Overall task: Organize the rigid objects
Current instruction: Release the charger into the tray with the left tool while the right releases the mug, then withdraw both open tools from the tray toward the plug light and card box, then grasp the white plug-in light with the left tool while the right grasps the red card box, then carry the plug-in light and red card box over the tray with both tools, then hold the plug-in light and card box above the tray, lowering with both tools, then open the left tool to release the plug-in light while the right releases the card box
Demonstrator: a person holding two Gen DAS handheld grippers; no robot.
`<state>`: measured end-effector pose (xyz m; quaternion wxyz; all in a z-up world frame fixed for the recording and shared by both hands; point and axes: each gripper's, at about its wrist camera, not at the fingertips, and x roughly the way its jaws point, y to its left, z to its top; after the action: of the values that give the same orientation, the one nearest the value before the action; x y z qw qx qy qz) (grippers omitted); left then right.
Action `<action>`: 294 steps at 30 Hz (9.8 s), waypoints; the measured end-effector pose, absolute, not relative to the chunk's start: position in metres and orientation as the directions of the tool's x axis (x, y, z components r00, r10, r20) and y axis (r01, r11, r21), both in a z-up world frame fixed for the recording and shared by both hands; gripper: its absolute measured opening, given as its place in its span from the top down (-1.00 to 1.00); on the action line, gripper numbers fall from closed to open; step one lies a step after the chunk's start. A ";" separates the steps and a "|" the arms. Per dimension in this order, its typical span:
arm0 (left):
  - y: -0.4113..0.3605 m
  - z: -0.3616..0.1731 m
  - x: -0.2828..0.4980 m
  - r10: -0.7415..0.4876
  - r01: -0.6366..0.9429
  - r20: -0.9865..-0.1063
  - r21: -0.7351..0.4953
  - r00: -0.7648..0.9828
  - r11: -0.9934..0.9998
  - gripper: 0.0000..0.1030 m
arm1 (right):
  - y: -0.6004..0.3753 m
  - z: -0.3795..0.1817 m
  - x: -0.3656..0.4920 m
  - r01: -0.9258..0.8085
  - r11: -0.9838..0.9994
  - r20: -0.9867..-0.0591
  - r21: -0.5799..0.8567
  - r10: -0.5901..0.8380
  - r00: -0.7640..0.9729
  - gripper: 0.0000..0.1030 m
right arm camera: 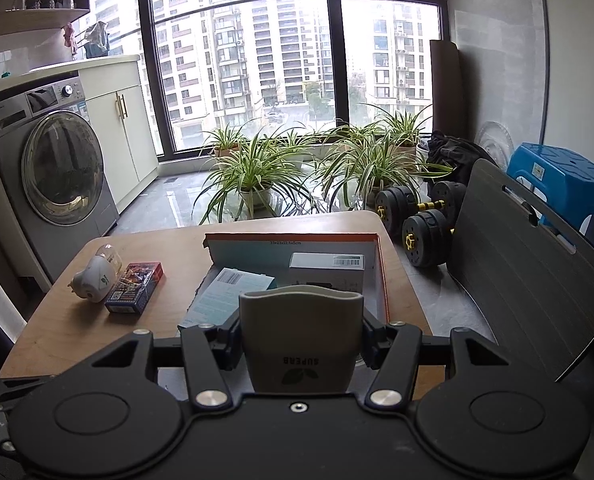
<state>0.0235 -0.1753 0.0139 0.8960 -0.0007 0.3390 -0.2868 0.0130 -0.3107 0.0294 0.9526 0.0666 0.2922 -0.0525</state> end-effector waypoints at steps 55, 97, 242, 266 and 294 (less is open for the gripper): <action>-0.113 0.024 0.049 -0.362 0.330 -0.599 -0.168 0.714 0.929 -0.90 | -0.293 0.051 0.052 0.070 0.995 -0.560 0.076 -0.016 0.828 -0.69; -0.016 -0.050 0.242 -0.252 0.438 -0.705 0.092 0.663 0.894 -0.87 | -0.199 0.010 0.116 -0.093 0.992 -0.628 0.086 0.126 0.768 -0.72; -0.157 0.037 0.053 -0.499 0.465 -0.554 -0.215 0.666 0.859 -0.38 | -0.312 0.022 -0.050 0.179 0.978 -0.580 0.106 -0.085 0.810 -0.38; -0.161 0.024 0.063 -0.499 0.462 -0.576 -0.225 0.647 0.858 -0.38 | -0.315 0.004 -0.038 0.194 0.976 -0.623 0.103 -0.089 0.777 -0.39; -0.188 0.022 0.094 -0.481 0.470 -0.607 -0.193 0.633 0.861 -0.84 | -0.327 -0.001 -0.021 0.225 0.971 -0.627 0.087 -0.122 0.769 -0.52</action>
<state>0.0945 -0.1884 0.0218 0.9035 -0.0081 0.3380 -0.2633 -0.0213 -0.3273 -0.0012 0.9372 0.0786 0.3270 -0.0925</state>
